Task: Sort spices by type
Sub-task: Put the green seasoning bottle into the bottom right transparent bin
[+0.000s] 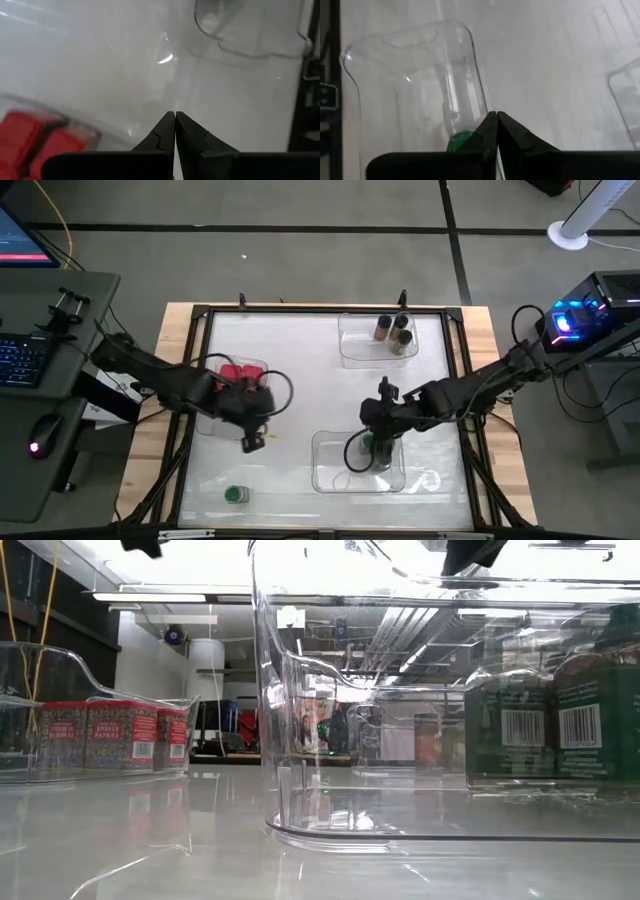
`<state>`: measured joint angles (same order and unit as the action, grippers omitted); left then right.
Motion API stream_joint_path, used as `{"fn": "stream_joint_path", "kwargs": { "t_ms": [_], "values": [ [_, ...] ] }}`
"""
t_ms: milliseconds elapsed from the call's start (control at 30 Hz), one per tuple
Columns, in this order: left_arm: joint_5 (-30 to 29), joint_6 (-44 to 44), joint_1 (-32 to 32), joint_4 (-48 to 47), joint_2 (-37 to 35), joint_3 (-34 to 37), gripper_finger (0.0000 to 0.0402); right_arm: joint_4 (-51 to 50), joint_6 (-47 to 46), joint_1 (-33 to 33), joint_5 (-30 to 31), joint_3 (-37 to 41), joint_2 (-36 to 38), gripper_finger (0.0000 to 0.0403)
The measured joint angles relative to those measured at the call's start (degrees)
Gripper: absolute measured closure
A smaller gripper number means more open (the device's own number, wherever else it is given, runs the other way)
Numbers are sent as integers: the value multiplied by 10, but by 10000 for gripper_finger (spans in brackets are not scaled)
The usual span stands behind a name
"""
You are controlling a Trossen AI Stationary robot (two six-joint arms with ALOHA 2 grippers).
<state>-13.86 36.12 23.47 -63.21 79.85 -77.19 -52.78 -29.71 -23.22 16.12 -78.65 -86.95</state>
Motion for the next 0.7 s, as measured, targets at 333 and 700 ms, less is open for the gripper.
{"fn": "stream_joint_path", "kwargs": {
  "t_ms": [333, 700],
  "values": [
    [155, 162, 127, 15, -35, 0, 354, 4, 2, 7, 30, 0, 4, 392],
    [198, 330, 297, 103, 44, 0, 207, -3, 19, 7, 92, 0, 4, 313]
  ]
}}
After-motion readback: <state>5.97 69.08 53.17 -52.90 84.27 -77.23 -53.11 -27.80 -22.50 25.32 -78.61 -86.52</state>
